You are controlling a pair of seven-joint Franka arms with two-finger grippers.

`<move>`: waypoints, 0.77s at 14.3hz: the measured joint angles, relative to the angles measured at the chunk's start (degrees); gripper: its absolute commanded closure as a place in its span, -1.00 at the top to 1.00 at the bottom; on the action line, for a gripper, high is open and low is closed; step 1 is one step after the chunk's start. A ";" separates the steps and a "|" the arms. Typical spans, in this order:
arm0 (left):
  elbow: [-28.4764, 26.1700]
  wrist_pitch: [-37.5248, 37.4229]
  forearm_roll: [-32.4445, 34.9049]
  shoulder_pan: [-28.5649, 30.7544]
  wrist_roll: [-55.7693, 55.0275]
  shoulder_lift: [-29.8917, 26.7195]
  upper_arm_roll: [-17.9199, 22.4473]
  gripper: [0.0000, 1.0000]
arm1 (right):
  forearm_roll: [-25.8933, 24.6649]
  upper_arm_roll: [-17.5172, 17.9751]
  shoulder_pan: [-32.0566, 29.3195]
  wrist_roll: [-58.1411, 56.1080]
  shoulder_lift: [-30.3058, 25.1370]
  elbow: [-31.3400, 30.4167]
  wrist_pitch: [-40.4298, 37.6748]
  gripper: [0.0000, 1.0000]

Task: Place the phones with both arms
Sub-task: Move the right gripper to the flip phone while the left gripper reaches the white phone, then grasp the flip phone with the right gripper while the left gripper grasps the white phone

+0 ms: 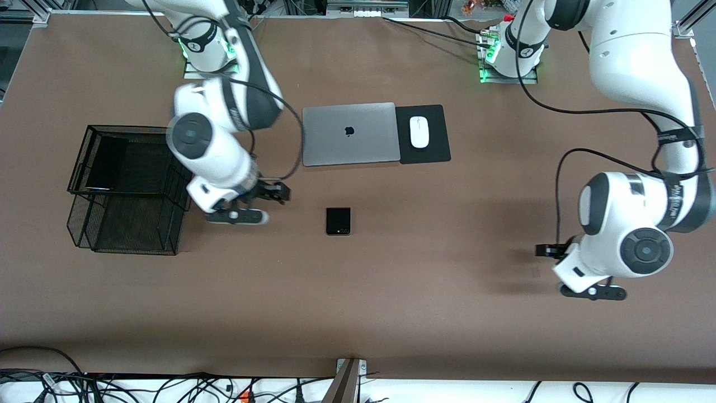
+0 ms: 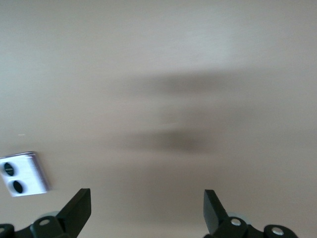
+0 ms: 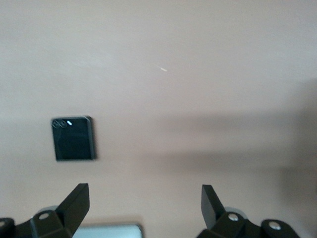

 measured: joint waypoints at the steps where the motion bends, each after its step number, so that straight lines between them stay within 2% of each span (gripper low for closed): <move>1: -0.22 0.32 1.12 1.21 2.58 0.00 0.00 1.00 | 0.75 1.48 -0.03 0.51 1.74 0.14 2.71 0.99; 3: -0.33 1.59 2.22 3.94 9.33 -0.01 0.08 1.00 | 1.25 4.83 -0.02 4.04 5.01 0.94 8.56 0.99; 5: -0.49 3.24 2.41 6.95 14.91 -0.02 0.09 1.00 | 1.25 6.97 0.03 8.13 7.88 2.72 11.26 0.99; 8: -1.21 5.95 2.40 10.09 17.98 -0.01 -0.09 1.00 | 1.26 8.56 0.03 14.52 12.28 6.45 13.74 0.99; 11: -1.53 6.19 2.39 9.83 16.67 -0.02 -0.92 1.00 | 1.26 9.10 0.05 19.97 16.29 9.44 15.87 0.99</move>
